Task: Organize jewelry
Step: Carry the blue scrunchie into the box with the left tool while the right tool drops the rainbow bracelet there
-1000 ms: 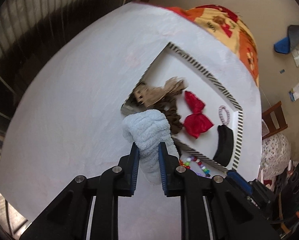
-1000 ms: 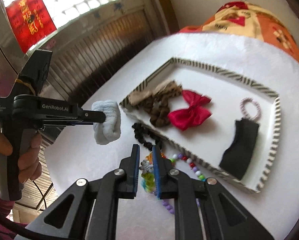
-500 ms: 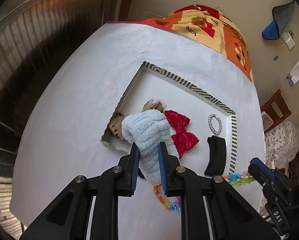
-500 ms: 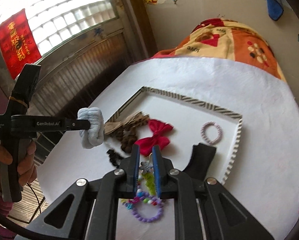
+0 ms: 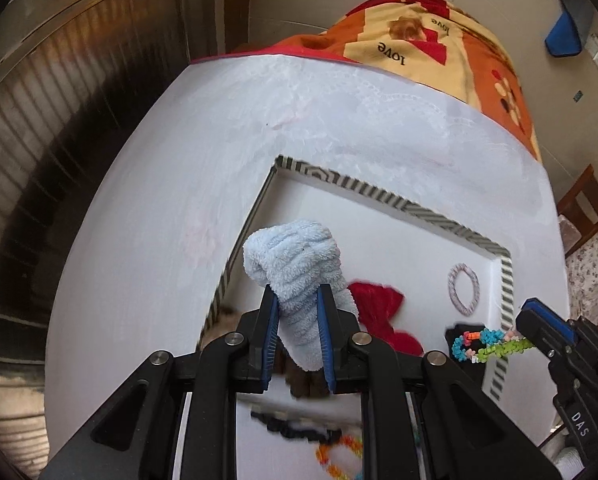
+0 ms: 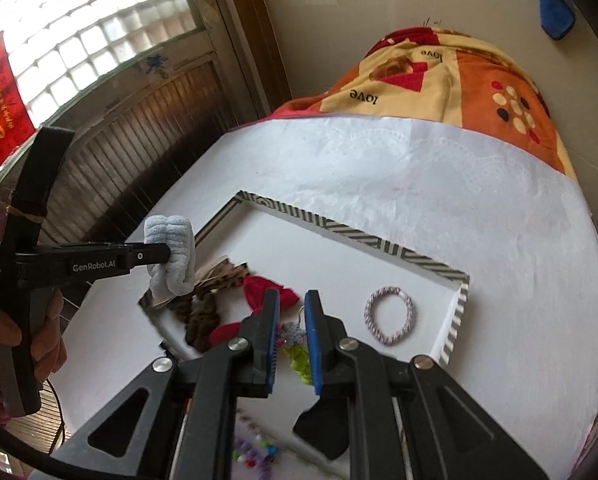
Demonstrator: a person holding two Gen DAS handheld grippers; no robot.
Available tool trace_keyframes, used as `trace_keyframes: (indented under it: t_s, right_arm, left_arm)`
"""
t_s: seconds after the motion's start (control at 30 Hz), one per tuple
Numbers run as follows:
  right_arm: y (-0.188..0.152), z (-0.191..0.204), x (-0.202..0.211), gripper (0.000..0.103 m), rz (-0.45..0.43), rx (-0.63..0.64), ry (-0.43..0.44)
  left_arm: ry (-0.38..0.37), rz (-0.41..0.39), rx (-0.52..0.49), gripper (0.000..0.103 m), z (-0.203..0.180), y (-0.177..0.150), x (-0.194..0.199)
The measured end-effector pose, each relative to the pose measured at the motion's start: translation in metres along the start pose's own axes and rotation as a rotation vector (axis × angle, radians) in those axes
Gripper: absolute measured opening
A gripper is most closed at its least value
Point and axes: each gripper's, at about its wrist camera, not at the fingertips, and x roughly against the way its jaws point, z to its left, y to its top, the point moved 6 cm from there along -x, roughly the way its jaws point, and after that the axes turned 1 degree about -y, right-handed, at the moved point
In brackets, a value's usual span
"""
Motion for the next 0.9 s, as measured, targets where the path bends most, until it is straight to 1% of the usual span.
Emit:
trace_keyframes:
  t_s: [0.2,0.37,0.5,0.67,0.77,0.83,0.9]
  right_arm:
    - [0.014,-0.012,-0.036,0.013,0.037,-0.026,0.021]
    - [0.025,-0.011,-0.063,0.013,0.059,-0.03,0.05]
    - [0.029,-0.012,-0.079,0.013,0.072,-0.032,0.059]
    - [0.024,-0.029,-0.097,0.013,0.099,-0.071,0.049]
    - [0.016,-0.042,-0.107,0.013,0.117,-0.098,0.028]
    - [0.013,-0.049,-0.111,0.013,0.127,-0.112,0.019]
    - [0.009,-0.052,-0.113,0.013,0.134,-0.115,0.008]
  left_arm:
    - [0.017,0.019,0.011,0.011,0.0,0.029,-0.027]
    - [0.018,0.043,0.027,0.011,0.001,0.043,-0.048]
    - [0.022,0.072,0.03,0.011,0.0,0.046,-0.066]
    - [0.031,0.105,0.035,0.011,0.0,0.043,-0.086]
    - [0.038,0.102,0.029,0.011,0.001,0.041,-0.09]
    - [0.029,0.089,0.041,0.011,0.002,0.042,-0.091]
    - [0.017,0.081,0.05,0.015,0.003,0.042,-0.09]
